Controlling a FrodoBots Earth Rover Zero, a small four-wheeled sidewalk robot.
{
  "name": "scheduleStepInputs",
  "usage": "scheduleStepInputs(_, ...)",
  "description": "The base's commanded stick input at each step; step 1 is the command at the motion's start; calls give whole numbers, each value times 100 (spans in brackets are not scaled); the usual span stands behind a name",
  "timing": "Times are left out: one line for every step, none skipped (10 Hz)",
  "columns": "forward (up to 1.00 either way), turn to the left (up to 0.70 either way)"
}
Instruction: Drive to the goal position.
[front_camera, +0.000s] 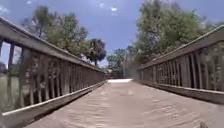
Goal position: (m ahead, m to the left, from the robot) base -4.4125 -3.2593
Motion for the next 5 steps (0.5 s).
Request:
scheduleStepInputs(45, 0)
scheduleStepInputs(45, 0)
scheduleStepInputs(45, 0)
scheduleStepInputs(45, 0)
scheduleStepInputs(45, 0)
